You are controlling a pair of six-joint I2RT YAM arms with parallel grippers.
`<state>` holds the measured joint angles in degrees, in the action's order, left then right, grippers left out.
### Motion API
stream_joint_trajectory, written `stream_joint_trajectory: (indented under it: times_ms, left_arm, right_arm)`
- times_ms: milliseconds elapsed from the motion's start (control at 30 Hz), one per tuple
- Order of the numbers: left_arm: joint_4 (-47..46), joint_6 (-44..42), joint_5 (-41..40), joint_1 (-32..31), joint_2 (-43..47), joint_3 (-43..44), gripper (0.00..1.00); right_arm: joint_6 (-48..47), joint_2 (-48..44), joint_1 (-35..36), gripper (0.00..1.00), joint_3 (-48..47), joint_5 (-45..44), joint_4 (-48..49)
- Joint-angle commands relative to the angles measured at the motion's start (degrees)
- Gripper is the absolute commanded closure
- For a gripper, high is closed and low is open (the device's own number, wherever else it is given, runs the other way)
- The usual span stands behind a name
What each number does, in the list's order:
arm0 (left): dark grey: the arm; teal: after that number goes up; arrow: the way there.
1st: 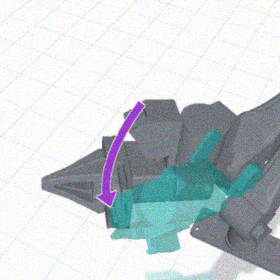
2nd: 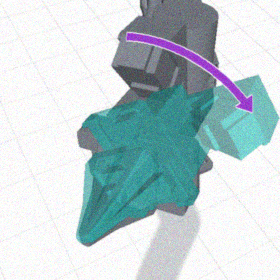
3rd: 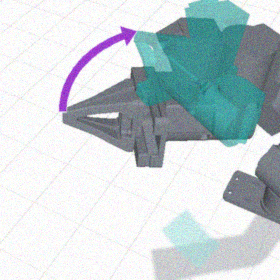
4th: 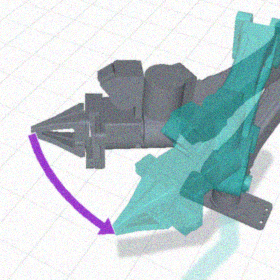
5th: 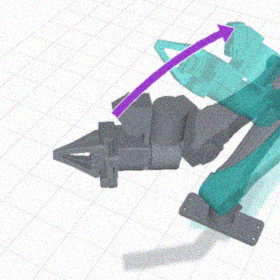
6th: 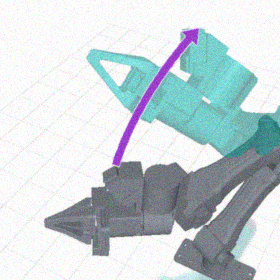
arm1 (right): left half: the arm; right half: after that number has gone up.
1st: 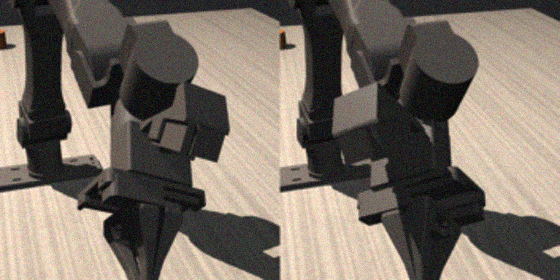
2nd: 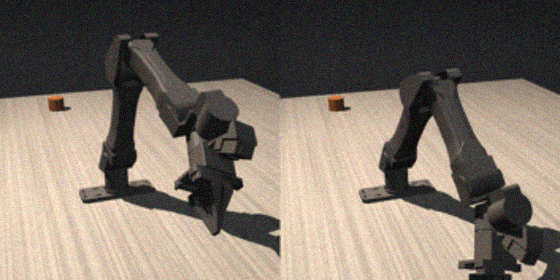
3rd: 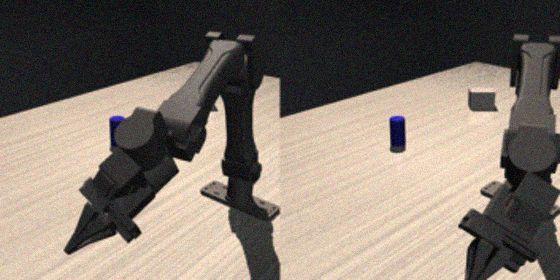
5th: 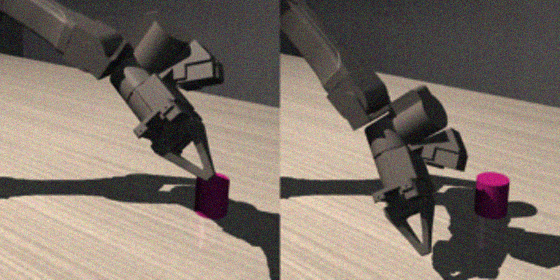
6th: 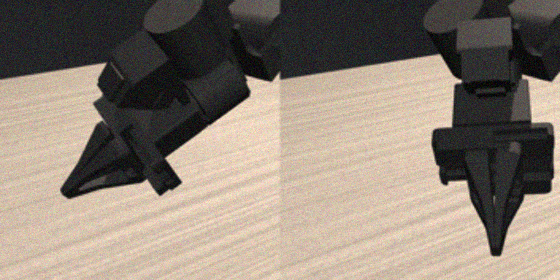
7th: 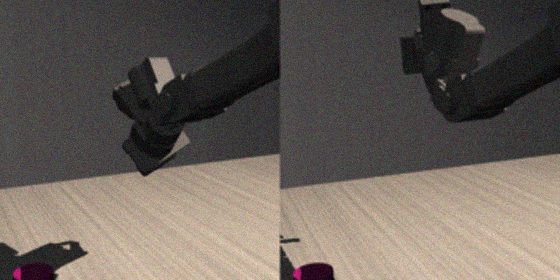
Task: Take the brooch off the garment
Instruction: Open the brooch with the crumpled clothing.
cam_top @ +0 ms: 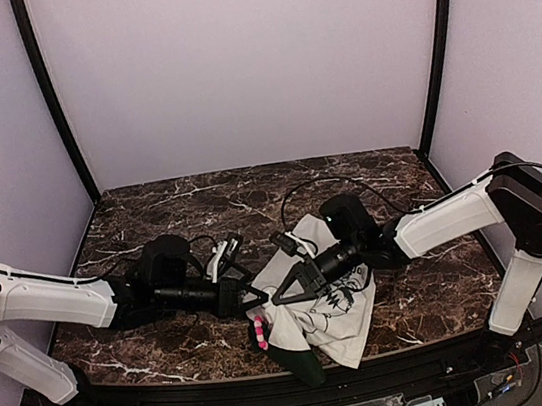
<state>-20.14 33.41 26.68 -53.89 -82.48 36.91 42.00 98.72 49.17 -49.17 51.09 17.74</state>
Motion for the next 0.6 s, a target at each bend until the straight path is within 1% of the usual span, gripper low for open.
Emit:
stream_joint_trajectory:
  times_ms: [0, 300, 567]
  left_arm:
    - [-8.66, -2.03, 10.27, -3.31, 3.24, 2.61, 0.99]
    - [-9.13, -1.77, 10.68, -3.33, 2.87, 2.94, 0.99]
    - [-8.89, -0.85, 8.99, -3.30, 3.02, 2.32, 0.99]
  right_arm:
    - [-0.78, 1.64, -1.31, 0.95, -1.82, -10.65, -3.01]
    - [-1.49, 1.39, -0.84, 0.90, -2.11, -10.17, -2.47]
    - [-2.19, 0.24, -0.39, 0.86, -1.89, -10.04, -1.82]
